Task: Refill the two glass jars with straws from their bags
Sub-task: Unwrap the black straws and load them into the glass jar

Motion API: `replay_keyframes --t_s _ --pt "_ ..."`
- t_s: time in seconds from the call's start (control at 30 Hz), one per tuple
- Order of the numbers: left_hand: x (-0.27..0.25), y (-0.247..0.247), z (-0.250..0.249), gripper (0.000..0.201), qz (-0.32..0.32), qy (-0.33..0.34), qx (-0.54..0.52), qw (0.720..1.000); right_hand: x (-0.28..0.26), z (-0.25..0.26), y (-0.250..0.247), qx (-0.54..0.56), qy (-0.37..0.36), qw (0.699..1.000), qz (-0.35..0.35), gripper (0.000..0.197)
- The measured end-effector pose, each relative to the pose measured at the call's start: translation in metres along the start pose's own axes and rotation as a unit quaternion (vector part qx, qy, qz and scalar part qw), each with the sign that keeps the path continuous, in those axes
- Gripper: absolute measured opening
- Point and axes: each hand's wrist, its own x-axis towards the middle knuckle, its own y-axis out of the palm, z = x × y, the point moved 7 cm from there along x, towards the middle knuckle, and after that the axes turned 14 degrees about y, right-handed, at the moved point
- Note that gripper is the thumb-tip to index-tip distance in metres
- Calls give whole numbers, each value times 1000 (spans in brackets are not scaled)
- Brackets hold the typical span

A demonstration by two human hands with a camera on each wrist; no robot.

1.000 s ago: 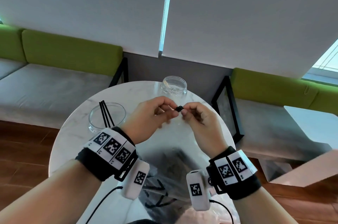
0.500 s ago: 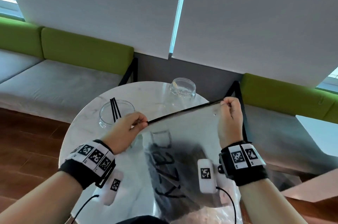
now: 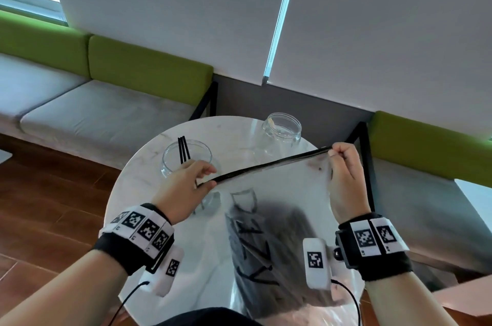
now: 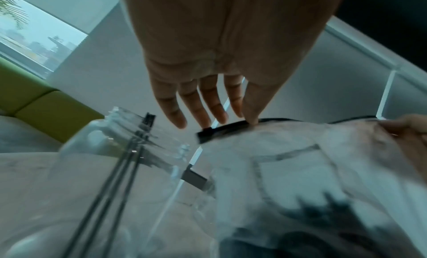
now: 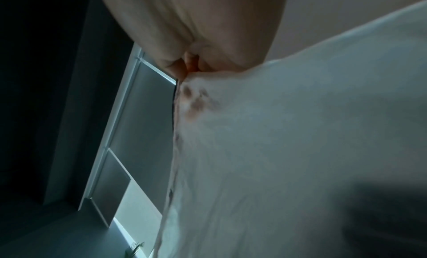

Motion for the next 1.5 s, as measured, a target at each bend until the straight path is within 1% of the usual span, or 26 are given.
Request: replay_keyframes --t_s 0.1,0.17,0.3,0.33,0.37,0.43,0.5,0.57,0.63,0.7,0.73,0.8,0.83,0.9,0.97,1.0,1.03,1.07,1.1,1.17,1.2,1.23,1.33,1.37,1.43,1.5 --pt "14 9 -40 30 8 90 17 996 -13 12 12 -14 -14 999 43 22" --pt "22 11 -61 25 0 134 43 990 -15 17 14 -22 -22 998 48 23" --pt "25 -4 -82 12 -97 188 73 975 -11 20 1 -26 -47 998 21 26" --pt "24 -6 -86 12 -103 204 65 971 -10 20 -2 -30 -50 998 17 25" --pt "23 -5 -88 15 -88 215 53 971 -8 19 -5 -33 -52 998 15 25" --pt "23 3 -87 25 -16 197 39 980 -8 17 -8 -42 -56 998 9 25" --pt "21 11 -77 44 66 137 65 986 -9 15 -9 -44 -59 997 8 25" --pt "18 14 -63 56 122 62 99 986 -11 14 -8 -49 -58 997 17 25" --pt "16 17 -53 52 149 8 119 982 -15 14 -6 -64 -61 996 33 23" --pt "14 15 -50 34 149 -7 163 975 -20 18 -3 -78 -73 993 52 18" --pt "13 16 -49 37 155 -7 197 968 -21 19 -2 -82 -77 992 57 15" --pt "9 23 -38 67 186 -29 226 956 -22 18 -3 -87 -83 991 58 14" --pt "7 27 -34 79 204 -42 212 955 -22 17 -4 -87 -84 991 59 13" --pt "5 38 -30 95 243 -53 134 959 -21 11 -7 -95 -87 990 59 10" --pt "4 46 -34 97 267 -47 61 961 -21 5 -8 -127 -101 986 45 7" --pt "4 48 -39 94 275 -32 55 959 -25 6 -7 -153 -122 980 33 6" --pt "4 49 -44 89 282 -13 62 957 -31 10 -4 -191 -160 968 25 7" --pt "3 51 -50 85 287 9 68 955 -40 14 4 -246 -207 946 28 13" --pt "2 53 -54 82 291 28 71 954 -51 15 19 -317 -256 911 57 23" --pt "3 57 -63 75 290 57 75 952 -69 2 52 -477 -322 805 145 37" --pt "4 59 -66 71 284 68 79 953 -72 -10 63 -535 -329 756 183 39" --pt "5 59 -69 69 278 76 83 954 -70 -20 69 -577 -316 723 211 39" --pt "1 58 -66 77 274 74 75 956 -48 -39 61 -652 -227 680 247 64" --pt "0 56 -63 79 269 67 69 958 -41 -41 56 -667 -210 669 253 67" --pt "-1 53 -58 81 257 54 57 963 -34 -47 49 -690 -187 644 270 56" --pt "0 52 -59 81 249 50 51 966 -33 -53 50 -694 -204 635 272 48"
